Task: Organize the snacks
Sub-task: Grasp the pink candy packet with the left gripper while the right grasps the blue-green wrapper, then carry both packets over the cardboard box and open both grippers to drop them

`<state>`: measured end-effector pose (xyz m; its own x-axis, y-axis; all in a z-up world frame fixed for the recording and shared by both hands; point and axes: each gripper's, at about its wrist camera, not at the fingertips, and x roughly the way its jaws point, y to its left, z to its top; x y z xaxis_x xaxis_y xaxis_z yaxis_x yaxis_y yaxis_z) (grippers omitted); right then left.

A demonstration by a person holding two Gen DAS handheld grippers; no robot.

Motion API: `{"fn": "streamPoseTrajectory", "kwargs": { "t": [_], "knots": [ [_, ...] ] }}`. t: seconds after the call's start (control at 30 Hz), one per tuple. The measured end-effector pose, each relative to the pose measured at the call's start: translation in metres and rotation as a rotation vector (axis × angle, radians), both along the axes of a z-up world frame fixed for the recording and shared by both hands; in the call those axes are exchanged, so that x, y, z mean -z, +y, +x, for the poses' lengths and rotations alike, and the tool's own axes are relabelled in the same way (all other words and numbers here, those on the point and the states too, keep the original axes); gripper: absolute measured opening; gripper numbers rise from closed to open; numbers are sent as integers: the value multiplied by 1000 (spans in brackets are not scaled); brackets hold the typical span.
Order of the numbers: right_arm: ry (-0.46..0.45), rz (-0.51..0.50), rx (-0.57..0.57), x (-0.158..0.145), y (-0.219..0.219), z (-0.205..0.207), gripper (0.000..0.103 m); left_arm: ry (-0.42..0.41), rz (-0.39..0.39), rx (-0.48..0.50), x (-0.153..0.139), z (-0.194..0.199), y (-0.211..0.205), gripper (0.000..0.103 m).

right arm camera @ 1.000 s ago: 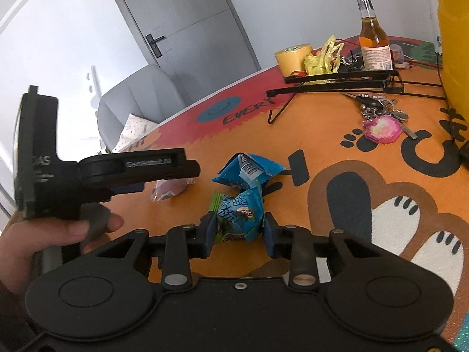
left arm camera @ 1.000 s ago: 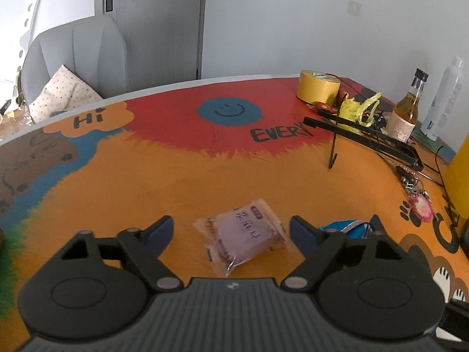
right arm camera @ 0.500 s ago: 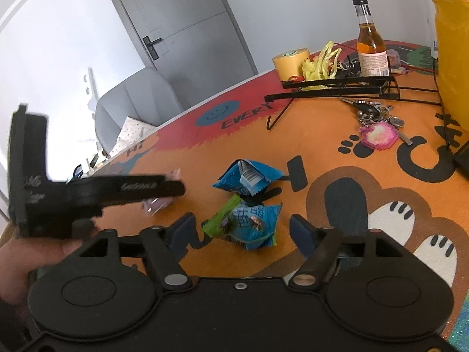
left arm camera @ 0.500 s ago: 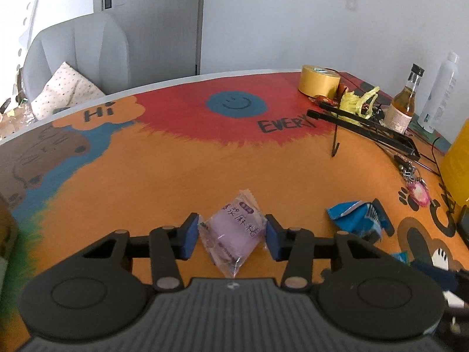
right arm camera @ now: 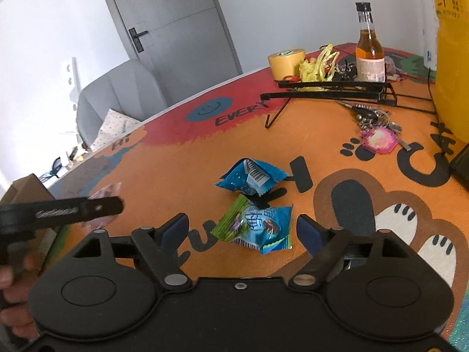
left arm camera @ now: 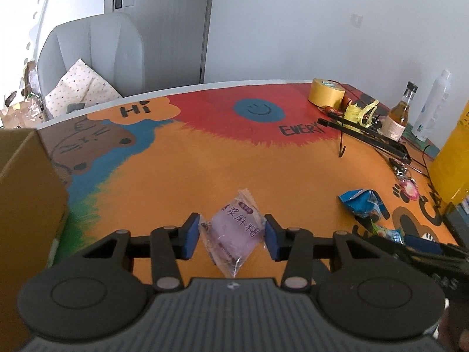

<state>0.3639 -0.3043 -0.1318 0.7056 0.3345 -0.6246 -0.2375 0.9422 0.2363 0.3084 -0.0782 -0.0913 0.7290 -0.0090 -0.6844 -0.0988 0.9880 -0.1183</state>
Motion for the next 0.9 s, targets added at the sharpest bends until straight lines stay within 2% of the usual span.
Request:
{"fn": "streamPoseTrajectory", "kwargs": {
  "t": [0.27, 0.33, 0.37, 0.4, 0.43, 0.6, 0.7, 0.73, 0.77, 0.9],
  "knots": [
    [-11, -86, 21, 0, 20, -4, 81, -29, -9, -4, -13, -25, 18, 45],
    [-19, -110, 30, -1, 25, -4, 78, -37, -12, -2, -17, -31, 22, 45],
    [-21, -116, 36, -1, 26, -4, 72, -43, -12, 0, -19, -35, 24, 45],
    [-21, -117, 38, -1, 27, -4, 60, -48, -13, 2, -20, -38, 26, 45],
    [-15, -119, 41, -1, 28, -4, 53, -51, -13, 3, -21, -41, 28, 45],
    [-41, -118, 23, -6, 34, -16, 30, -63, -18, 0, -25, -56, 36, 45],
    [-49, -120, 3, -11, 38, -25, 27, -72, -22, -5, -28, -63, 39, 45],
    [-52, -120, -3, -12, 39, -29, 20, -75, -24, -6, -29, -66, 39, 45],
    [-47, -115, -10, -13, 40, -30, 9, -77, -26, -5, -30, -68, 40, 45],
    [-68, -112, -26, -20, 45, -43, 9, -95, -31, -5, -35, -80, 44, 45]
  ]
}}
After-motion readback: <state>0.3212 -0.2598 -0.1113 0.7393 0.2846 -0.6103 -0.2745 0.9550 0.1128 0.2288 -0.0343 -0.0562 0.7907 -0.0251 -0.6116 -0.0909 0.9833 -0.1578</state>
